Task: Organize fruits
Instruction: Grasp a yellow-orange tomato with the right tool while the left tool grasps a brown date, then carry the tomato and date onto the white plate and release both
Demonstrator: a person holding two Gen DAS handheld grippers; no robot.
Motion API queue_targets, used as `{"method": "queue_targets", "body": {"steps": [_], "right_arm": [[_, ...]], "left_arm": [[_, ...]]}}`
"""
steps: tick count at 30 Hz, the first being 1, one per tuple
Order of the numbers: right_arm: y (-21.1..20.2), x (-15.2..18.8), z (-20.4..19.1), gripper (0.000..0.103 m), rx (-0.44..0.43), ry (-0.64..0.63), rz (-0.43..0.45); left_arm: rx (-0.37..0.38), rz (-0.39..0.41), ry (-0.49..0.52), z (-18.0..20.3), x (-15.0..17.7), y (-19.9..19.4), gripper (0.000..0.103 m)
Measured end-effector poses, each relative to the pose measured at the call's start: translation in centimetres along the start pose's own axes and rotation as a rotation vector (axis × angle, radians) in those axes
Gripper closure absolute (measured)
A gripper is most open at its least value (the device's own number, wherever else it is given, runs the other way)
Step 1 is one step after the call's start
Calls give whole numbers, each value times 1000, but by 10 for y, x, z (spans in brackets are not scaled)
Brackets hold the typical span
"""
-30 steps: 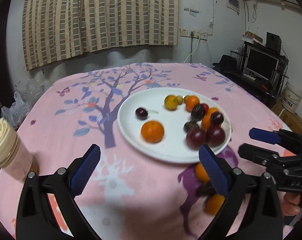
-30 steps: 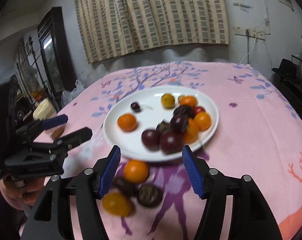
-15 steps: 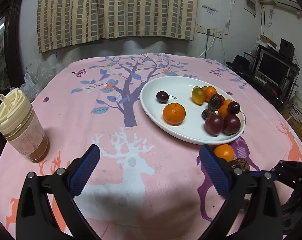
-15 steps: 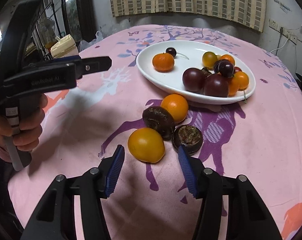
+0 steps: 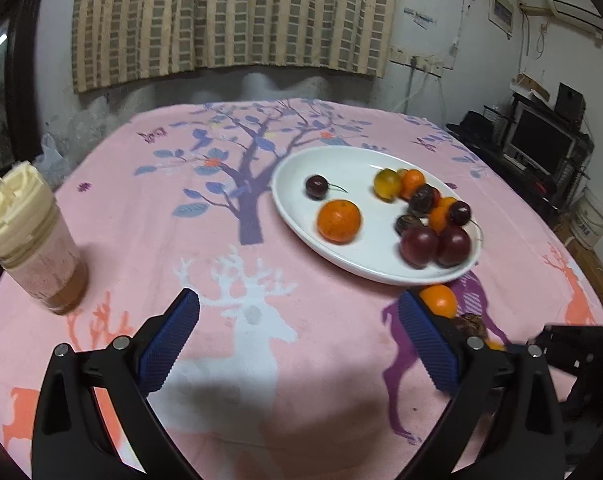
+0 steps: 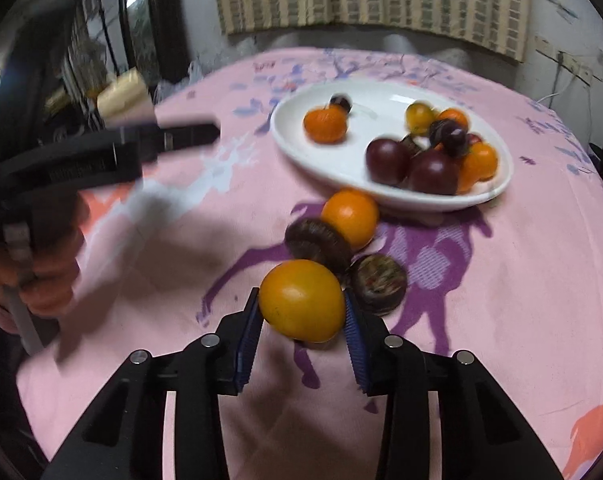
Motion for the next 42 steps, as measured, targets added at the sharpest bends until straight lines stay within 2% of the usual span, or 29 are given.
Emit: {"method": "queue_targets", "body": {"steps": [3, 7, 9, 14, 17, 19, 21, 23, 25, 28, 42], "right_arm": [[-19, -9, 27, 63, 11, 116, 67], [-23, -12, 53, 63, 39, 220, 84], [-22, -14, 57, 63, 52, 241, 78], [-23, -12, 58, 63, 50, 256, 71], [-23, -11, 58, 63, 44, 255, 69], [-24, -11, 57, 63, 46, 250, 69], [-23, -11, 56, 63, 48, 247, 68], [-23, -10, 56, 63, 48, 245, 67], [-23, -10, 57, 63, 59, 242, 66], [-21, -9, 58, 63, 58, 246, 60], [-16, -5, 49, 63, 51, 210, 61]], "left_arm": [[72, -42, 29, 20, 10, 7, 5], [150, -102, 84, 53, 27, 22, 5], [161, -120, 94, 65, 31, 30, 6], [184, -187, 36, 79, 35, 55, 24], [179, -211, 1, 81, 37, 67, 25], [175, -228, -5, 83, 40, 73, 30], [192, -225, -11, 85, 41, 74, 36], [239, -226, -3, 90, 42, 72, 54], [247, -224, 15, 94, 43, 68, 62], [222, -210, 68, 98, 47, 64, 62], [158, -106, 170, 85, 52, 10, 62]]}}
Point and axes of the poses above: each gripper's, at about its wrist camera, not at the fingertips, and y roughly the way its jaws point, z to its right, x to its underside, the point moved 8 cm from there along y, roughly the way its jaws point, and after that the axes turned 10 degrees about x, right-handed, at the moved point
